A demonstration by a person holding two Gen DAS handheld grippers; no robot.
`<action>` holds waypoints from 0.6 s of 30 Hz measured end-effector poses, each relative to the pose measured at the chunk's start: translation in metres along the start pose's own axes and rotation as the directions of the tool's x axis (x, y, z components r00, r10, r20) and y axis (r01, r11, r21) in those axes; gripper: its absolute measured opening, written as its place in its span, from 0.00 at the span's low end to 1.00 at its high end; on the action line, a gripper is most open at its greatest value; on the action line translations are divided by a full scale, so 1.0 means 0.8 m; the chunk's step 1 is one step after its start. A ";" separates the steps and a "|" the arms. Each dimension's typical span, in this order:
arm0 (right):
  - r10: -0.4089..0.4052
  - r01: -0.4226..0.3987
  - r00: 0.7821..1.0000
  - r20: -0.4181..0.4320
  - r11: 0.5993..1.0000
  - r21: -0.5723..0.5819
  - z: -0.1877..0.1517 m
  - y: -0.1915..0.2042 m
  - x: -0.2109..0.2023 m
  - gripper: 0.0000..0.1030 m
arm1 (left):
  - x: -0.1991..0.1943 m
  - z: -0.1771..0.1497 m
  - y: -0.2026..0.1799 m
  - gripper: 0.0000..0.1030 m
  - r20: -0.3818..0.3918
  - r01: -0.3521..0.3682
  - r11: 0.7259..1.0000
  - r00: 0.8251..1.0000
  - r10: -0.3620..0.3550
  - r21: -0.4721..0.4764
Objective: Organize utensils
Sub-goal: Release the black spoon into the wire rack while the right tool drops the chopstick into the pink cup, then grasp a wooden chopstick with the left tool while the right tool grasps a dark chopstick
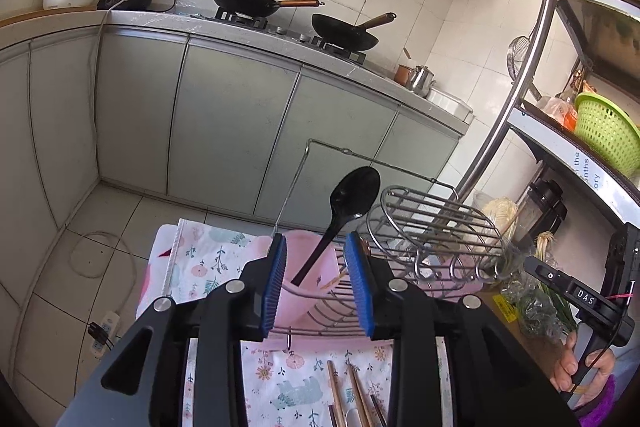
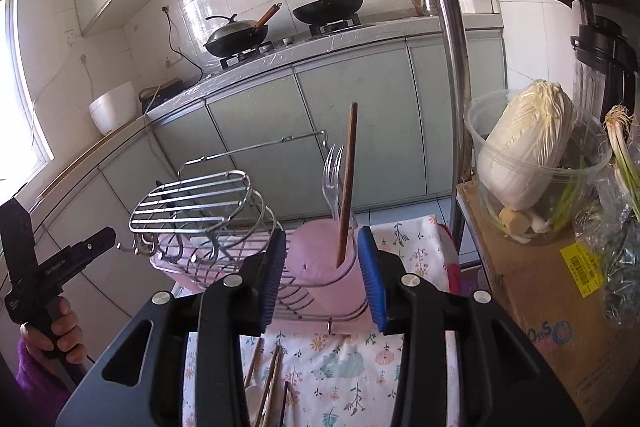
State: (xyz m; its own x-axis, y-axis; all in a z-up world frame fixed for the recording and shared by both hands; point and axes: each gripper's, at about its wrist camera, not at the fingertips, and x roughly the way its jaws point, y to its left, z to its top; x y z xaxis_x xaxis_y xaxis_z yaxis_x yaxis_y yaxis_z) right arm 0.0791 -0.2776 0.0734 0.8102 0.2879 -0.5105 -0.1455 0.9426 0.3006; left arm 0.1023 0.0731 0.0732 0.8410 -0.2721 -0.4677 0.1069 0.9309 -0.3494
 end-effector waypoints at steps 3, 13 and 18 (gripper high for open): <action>0.014 -0.014 0.999 -0.036 1.000 -0.003 -0.019 0.006 -0.003 0.37 | -0.006 -0.016 -0.004 0.29 -0.020 0.014 1.000 1.000 -0.014 0.005; 0.054 -0.046 0.973 -0.226 0.998 0.039 -0.096 0.011 0.026 0.37 | 0.012 -0.086 -0.003 0.29 -0.219 0.069 0.997 0.973 -0.077 -0.043; 0.116 -0.079 0.925 -0.362 0.990 0.113 -0.140 0.006 0.057 0.37 | 0.035 -0.127 0.003 0.29 -0.326 0.073 0.993 0.940 -0.100 -0.093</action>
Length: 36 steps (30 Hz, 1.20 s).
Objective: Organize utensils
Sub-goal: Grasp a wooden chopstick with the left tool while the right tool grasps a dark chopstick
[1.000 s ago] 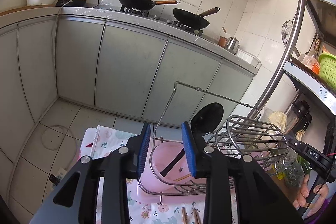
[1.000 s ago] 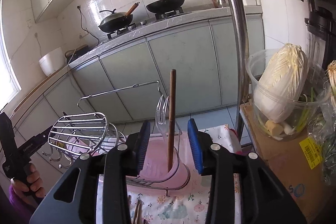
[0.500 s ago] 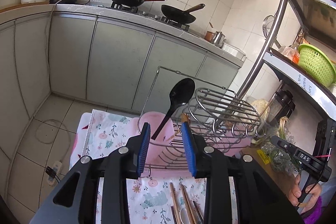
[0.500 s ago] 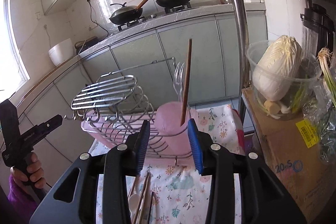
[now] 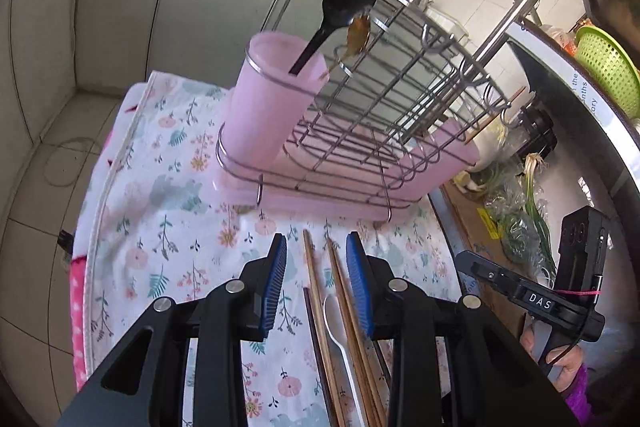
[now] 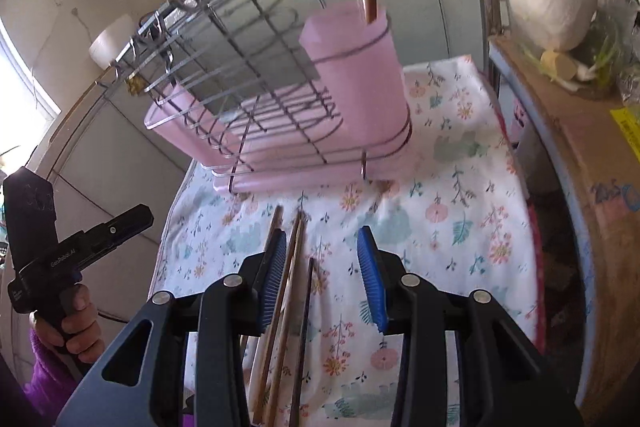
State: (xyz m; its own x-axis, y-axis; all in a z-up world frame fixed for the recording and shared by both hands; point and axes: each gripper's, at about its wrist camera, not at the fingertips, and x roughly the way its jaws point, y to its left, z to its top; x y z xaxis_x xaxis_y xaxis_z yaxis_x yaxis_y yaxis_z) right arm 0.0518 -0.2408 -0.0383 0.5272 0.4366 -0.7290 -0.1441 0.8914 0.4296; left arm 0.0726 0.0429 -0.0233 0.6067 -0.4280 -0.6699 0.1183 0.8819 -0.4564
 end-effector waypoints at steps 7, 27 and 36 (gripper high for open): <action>0.079 -0.063 0.979 -0.188 0.994 0.091 -0.026 -0.006 0.061 0.28 | 0.031 -0.026 0.005 0.27 -0.100 0.000 1.000 0.995 -0.001 -0.006; -0.039 0.041 0.955 -0.294 0.999 0.001 -0.040 0.031 0.144 0.05 | 0.122 -0.025 0.023 0.16 -0.358 -0.002 0.987 0.932 -0.057 -0.162; -0.030 0.042 0.968 -0.248 0.998 0.046 -0.037 0.013 0.119 0.05 | 0.164 -0.007 0.004 0.17 -0.397 -0.061 0.994 0.918 0.019 -0.094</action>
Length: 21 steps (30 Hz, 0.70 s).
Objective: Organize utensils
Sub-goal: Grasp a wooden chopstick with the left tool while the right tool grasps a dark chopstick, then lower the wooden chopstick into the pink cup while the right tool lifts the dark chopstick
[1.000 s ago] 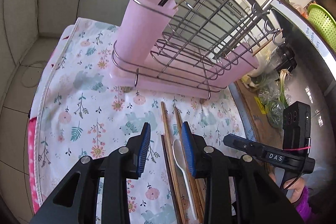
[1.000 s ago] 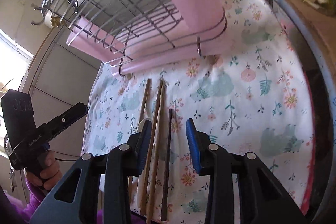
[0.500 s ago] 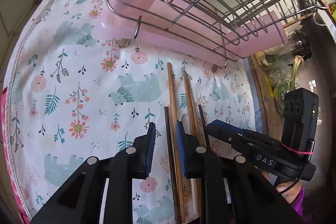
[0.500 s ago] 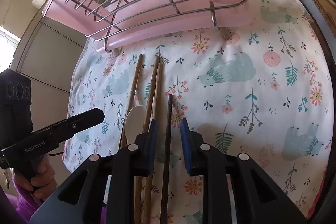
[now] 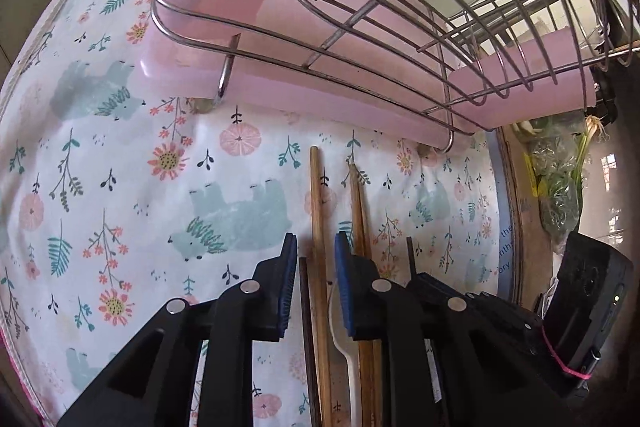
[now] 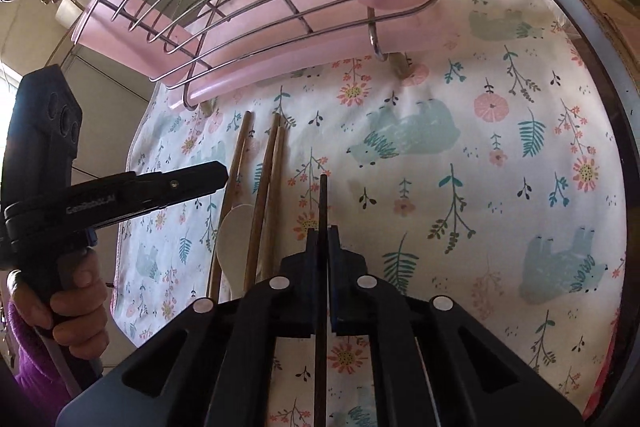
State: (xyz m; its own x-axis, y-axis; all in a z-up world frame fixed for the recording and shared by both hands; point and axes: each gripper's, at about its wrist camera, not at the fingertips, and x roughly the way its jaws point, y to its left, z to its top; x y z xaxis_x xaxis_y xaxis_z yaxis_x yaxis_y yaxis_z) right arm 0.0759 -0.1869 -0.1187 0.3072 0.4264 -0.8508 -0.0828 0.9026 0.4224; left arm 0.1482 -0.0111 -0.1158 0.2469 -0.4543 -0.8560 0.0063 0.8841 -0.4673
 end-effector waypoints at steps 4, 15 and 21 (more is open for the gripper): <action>0.009 -0.010 1.000 0.026 1.000 0.009 -0.002 -0.011 -0.018 0.05 | 0.013 0.006 -0.006 0.17 -0.007 -0.040 0.999 0.999 0.040 0.018; 0.049 -0.049 0.990 0.131 0.999 -0.002 -0.001 -0.022 -0.064 0.05 | -0.011 -0.007 -0.008 0.05 0.064 -0.016 0.999 0.998 0.013 0.048; 0.040 -0.036 0.974 0.223 0.999 -0.024 -0.002 -0.019 -0.097 0.05 | -0.066 -0.027 -0.013 0.05 0.190 0.024 0.995 0.981 -0.042 0.093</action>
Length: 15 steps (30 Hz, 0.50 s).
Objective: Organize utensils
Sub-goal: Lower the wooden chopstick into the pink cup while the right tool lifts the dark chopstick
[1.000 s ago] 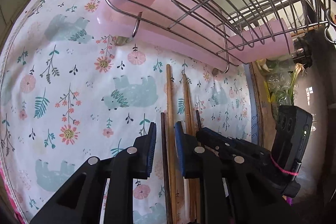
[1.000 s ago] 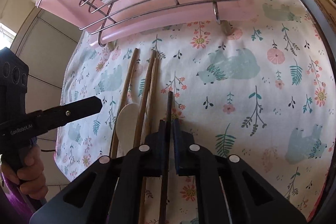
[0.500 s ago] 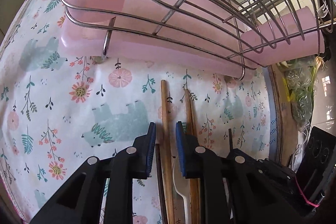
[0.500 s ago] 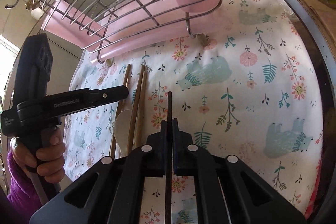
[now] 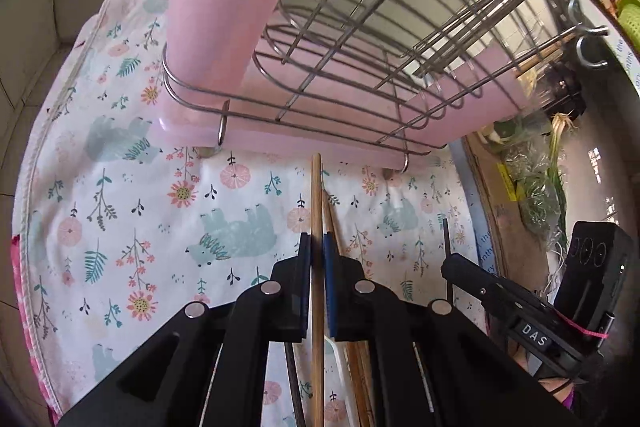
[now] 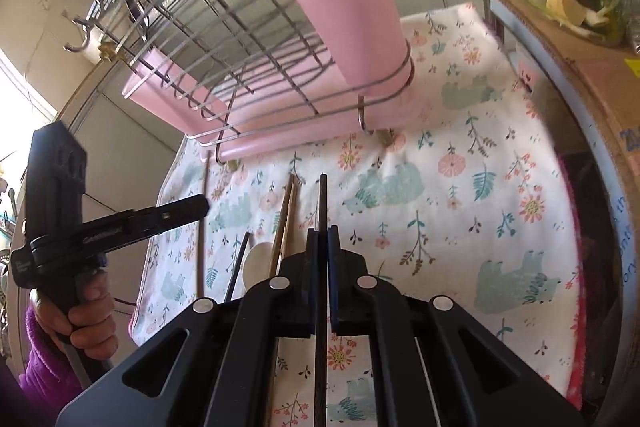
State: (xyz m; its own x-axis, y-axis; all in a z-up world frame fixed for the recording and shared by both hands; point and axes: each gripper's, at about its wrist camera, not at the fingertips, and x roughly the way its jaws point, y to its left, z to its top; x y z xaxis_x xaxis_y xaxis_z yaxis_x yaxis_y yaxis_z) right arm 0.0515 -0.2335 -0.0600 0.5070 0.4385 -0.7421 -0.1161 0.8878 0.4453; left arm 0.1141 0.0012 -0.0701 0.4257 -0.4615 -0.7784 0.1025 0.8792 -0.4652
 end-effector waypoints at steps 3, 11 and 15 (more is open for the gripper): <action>-0.016 0.017 0.999 0.046 1.000 -0.015 0.002 0.002 -0.019 0.05 | -0.028 -0.005 0.003 0.05 0.058 0.016 1.000 0.998 -0.015 -0.008; 0.003 0.004 0.984 0.181 0.999 -0.038 0.010 0.007 -0.063 0.05 | -0.110 -0.013 0.012 0.05 0.235 0.060 0.998 0.970 -0.058 -0.001; 0.009 0.001 0.972 0.237 0.999 -0.044 0.015 0.013 -0.078 0.05 | -0.147 -0.016 0.011 0.05 0.331 0.072 0.997 0.941 -0.071 0.011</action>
State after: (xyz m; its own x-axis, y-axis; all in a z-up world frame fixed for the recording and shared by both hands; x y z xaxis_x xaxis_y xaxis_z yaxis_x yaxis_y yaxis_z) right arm 0.0291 -0.2534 -0.0031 0.6937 0.4013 -0.5982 -0.1532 0.8936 0.4218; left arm 0.0536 0.0614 0.0118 0.6905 -0.4580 -0.5599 0.1427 0.8451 -0.5152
